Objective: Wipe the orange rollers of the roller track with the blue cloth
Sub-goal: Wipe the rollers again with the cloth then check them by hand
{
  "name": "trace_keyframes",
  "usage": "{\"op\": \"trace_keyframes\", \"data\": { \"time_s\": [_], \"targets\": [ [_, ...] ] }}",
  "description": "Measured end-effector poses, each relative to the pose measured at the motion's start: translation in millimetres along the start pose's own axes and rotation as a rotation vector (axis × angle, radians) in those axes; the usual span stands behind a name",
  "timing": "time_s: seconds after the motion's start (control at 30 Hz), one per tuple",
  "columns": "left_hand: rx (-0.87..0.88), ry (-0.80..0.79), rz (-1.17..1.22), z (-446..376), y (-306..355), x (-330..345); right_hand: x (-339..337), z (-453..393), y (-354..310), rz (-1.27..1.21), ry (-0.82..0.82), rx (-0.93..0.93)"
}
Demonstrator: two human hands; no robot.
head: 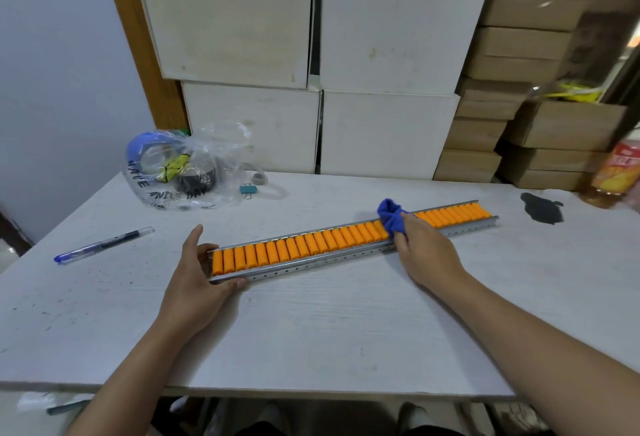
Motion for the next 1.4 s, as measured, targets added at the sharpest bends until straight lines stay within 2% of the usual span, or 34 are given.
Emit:
{"op": "trace_keyframes", "data": {
  "time_s": [0.17, 0.33, 0.43, 0.5, 0.6, 0.63, 0.67, 0.73, 0.8, 0.87, 1.0, 1.13, 1.2, 1.3, 1.4],
  "targets": [
    [0.002, 0.000, -0.005, -3, -1, 0, -26, -17, 75, 0.138, 0.045, 0.268],
    [-0.009, -0.002, -0.014, -6, -3, 1, -39, -39, 125, 0.371, -0.098, 0.558],
    [-0.012, -0.005, -0.023, -6, -1, 1, -36, -45, 135, 0.361, -0.116, 0.647],
    [-0.009, -0.006, -0.027, -6, 0, 1, -37, -43, 132, 0.313, -0.072, 0.660],
    [-0.003, -0.001, -0.026, -5, 0, 1, -49, -36, 102, 0.102, 0.175, 0.489],
    [-0.001, -0.001, -0.028, -5, 1, 1, -53, -32, 84, 0.040, 0.207, 0.395],
    [-0.001, -0.002, -0.028, -6, 1, 1, -55, -26, 63, -0.001, 0.182, 0.303],
    [0.002, -0.008, -0.028, -6, 0, 1, -54, -6, 22, -0.039, 0.018, 0.159],
    [0.006, -0.011, -0.029, -5, 1, 1, -52, 22, -12, -0.023, -0.158, 0.061],
    [0.007, -0.010, -0.029, -4, 2, 1, -53, 48, -33, 0.030, -0.247, -0.013],
    [0.012, -0.012, -0.031, -4, 1, 1, -55, 74, -40, 0.063, -0.395, -0.087],
    [0.013, -0.011, -0.022, -4, 2, 1, -45, 94, -35, 0.099, -0.550, -0.263],
    [0.014, -0.010, -0.020, -4, 2, 1, -41, 100, -30, 0.119, -0.623, -0.260],
    [0.017, -0.009, -0.021, -3, 2, 1, -46, 97, -33, 0.034, -0.588, -0.215],
    [0.027, -0.009, -0.021, -2, 4, 1, -53, 83, -58, -0.075, -0.428, -0.222]
  ]
}}
Point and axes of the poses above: each hand's wrist, its own z-axis away from the middle knuckle, its own x-axis out of the palm, y = z × x, the point moved 3 cm from there along -z, towards the middle knuckle, and after that the axes turned 1 degree about -x, right-handed, at the moved point
